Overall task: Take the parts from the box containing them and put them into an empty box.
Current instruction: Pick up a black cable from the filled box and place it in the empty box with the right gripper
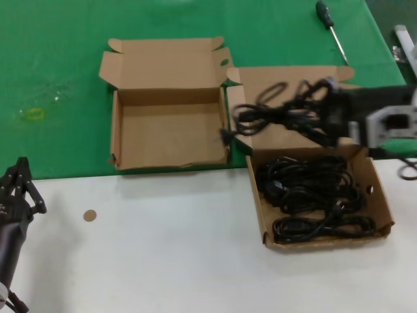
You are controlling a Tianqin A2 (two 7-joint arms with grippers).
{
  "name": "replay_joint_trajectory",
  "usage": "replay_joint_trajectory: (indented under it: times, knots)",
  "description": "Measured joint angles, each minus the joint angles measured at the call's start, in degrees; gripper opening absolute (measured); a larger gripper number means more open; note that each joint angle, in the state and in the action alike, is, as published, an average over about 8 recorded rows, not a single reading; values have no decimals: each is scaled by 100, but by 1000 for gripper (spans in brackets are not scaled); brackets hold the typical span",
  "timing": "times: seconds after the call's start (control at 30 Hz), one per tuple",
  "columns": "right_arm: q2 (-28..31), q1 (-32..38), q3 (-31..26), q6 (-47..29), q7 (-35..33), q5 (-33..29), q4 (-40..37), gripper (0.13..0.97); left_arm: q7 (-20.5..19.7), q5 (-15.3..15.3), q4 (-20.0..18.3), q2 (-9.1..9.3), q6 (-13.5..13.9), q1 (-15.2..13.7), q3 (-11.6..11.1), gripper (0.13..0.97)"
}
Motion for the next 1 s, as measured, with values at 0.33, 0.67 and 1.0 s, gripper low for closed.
replay_joint_trajectory:
  times: [0.33, 0.67, 1.0]
  knots:
    - [-1091, 292, -477, 549, 258, -379, -52, 201, 0, 0, 0, 0, 0, 0, 0, 152]
    - [-2187, 655, -875, 1100, -203, -654, -1108, 200, 0, 0, 0, 0, 0, 0, 0, 152]
    - [-3168, 1122, -866, 1536, -1512, -492, -2981, 200, 0, 0, 0, 0, 0, 0, 0, 152]
